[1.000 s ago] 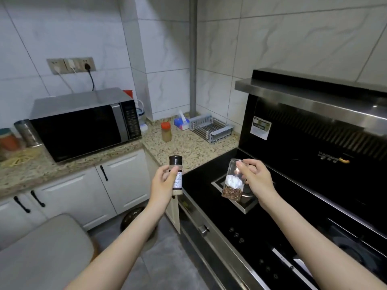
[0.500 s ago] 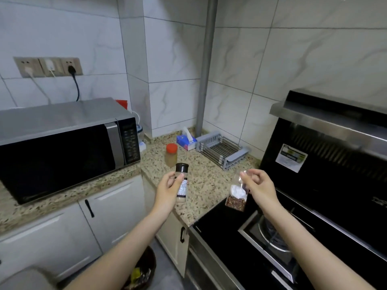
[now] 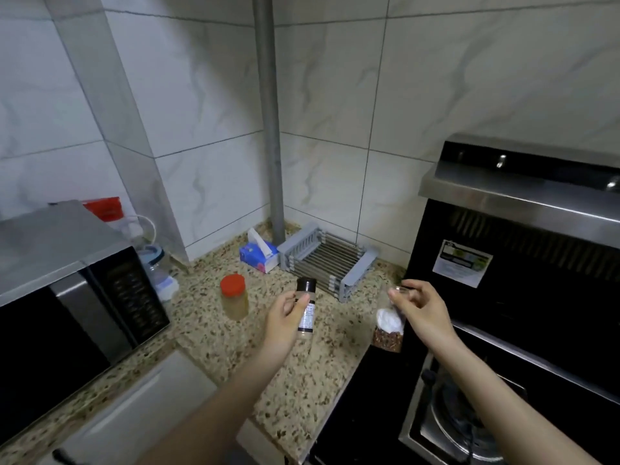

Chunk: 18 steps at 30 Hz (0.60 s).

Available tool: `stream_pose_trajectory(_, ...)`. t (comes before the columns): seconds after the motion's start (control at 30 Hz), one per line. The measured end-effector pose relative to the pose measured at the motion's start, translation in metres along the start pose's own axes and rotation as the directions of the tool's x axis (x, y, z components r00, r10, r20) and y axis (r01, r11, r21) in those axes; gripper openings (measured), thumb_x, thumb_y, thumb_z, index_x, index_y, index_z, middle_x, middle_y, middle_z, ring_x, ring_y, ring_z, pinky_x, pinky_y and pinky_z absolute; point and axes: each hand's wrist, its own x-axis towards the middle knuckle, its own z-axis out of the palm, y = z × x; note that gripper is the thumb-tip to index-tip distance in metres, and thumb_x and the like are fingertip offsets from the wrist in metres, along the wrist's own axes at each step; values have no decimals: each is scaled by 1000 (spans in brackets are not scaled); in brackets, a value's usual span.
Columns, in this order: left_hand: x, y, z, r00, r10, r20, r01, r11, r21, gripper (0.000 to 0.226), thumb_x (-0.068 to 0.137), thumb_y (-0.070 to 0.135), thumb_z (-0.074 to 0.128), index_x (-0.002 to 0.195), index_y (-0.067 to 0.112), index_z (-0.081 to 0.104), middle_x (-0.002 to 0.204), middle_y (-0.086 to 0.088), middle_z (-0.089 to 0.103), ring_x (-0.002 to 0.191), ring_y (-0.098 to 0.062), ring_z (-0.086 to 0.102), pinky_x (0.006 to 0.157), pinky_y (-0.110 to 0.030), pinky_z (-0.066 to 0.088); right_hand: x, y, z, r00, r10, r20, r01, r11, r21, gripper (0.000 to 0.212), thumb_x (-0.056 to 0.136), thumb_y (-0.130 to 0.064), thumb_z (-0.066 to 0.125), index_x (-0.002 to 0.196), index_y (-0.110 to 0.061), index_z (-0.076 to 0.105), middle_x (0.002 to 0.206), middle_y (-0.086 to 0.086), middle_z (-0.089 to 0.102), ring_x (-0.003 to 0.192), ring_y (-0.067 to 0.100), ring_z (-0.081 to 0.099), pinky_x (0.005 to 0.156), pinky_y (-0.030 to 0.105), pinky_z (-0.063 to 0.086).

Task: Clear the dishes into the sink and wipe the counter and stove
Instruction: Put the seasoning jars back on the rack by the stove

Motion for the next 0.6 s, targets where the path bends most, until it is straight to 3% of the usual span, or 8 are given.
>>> stream_pose_trajectory(0.17,57,-4,15,1000,-26,11,25,995,96,23,91,23,58,109,10,54,86,4,58,73,-3,57,48,-5,44,55,21,17,999,30,-39,-30,999,16,40,75,-27,75,107,-11,58,74,4,57,76,18,56,74,26,45)
stream_pose_trajectory(0.33,110,-12,22,1000,-8,16,5,985,175,40,87,29,62,120,6,53,110,-8,63,89,-9,62,49,-7,45,98,32,33,996,60,-63,-60,998,4,33,76,-25,75,102,-17,58,89,8,60,85,17,58,79,27,44)
stream_pose_trajectory(0.43,138,-15,29,998,21,62,-33,979,202,24,89,23,62,103,4,61,93,-8,65,74,-1,62,46,-7,43,119,34,41,994,75,-74,-77,997,-20,35,75,-25,77,103,-17,58,95,9,63,87,18,60,81,28,47)
stream_pose_trajectory(0.5,158,-19,36,995,9,94,-28,980,197,12,88,22,62,94,12,64,81,0,66,64,5,61,47,-10,45,134,34,49,992,89,-90,-94,995,-46,40,74,-25,77,108,-15,58,96,8,63,87,18,60,80,28,47)
stream_pose_trajectory(0.6,191,-33,47,989,-50,142,28,987,155,15,87,27,64,99,18,62,88,11,64,75,7,58,57,-10,47,154,34,60,987,100,-127,-107,993,-50,43,73,-23,78,109,-18,54,98,5,63,88,17,58,80,28,45)
